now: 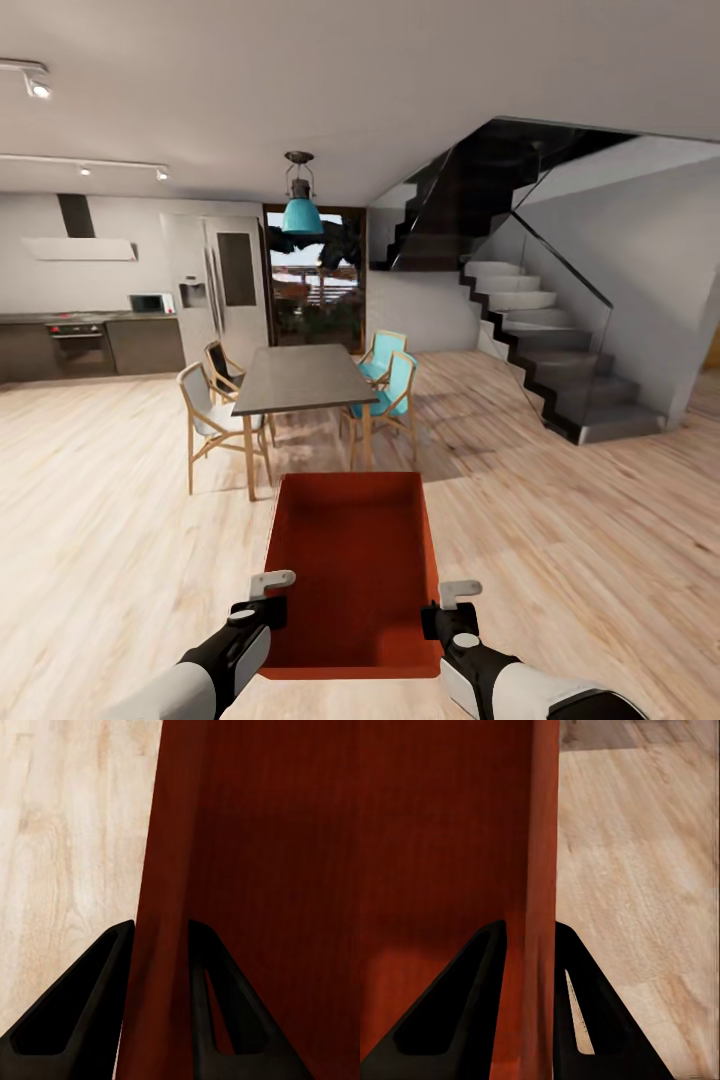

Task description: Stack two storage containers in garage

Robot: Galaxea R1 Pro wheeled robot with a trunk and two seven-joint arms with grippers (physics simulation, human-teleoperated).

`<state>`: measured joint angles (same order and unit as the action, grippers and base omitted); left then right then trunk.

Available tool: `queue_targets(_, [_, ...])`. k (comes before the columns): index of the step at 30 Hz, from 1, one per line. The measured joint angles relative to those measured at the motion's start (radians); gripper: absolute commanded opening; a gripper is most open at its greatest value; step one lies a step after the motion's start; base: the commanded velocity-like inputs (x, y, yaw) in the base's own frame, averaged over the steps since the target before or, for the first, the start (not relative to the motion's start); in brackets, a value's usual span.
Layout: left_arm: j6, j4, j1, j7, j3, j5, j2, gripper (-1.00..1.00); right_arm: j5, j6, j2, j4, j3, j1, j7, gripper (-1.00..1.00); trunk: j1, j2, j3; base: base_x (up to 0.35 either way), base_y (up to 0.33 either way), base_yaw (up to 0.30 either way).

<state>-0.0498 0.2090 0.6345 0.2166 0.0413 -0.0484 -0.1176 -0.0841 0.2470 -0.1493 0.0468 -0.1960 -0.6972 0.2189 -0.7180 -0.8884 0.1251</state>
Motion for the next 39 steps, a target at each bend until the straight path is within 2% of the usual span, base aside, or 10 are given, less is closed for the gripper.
queue_targets(13, [0.007,0.018,0.0,0.003,0.003,0.003,-0.003,-1.0,0.003,0.002,0.004,-0.022,-0.004,-0.001,-0.001,-1.0,0.0,0.0,-0.007,0.0,0.0,-0.282])
queue_targets(19, [0.046,0.016,0.0,0.004,0.004,-0.013,-0.007,-1.0,0.009,0.003,0.012,-0.058,-0.026,0.0,-0.002,-1.0,0.0,0.0,-0.011,0.0,0.0,-0.257])
queue_targets(39, [0.048,0.005,0.0,0.001,0.011,-0.002,-0.006,-1.0,0.011,0.002,0.01,-0.059,-0.021,0.009,0.002,-1.0,0.0,0.0,-0.022,0.0,0.0,-0.231])
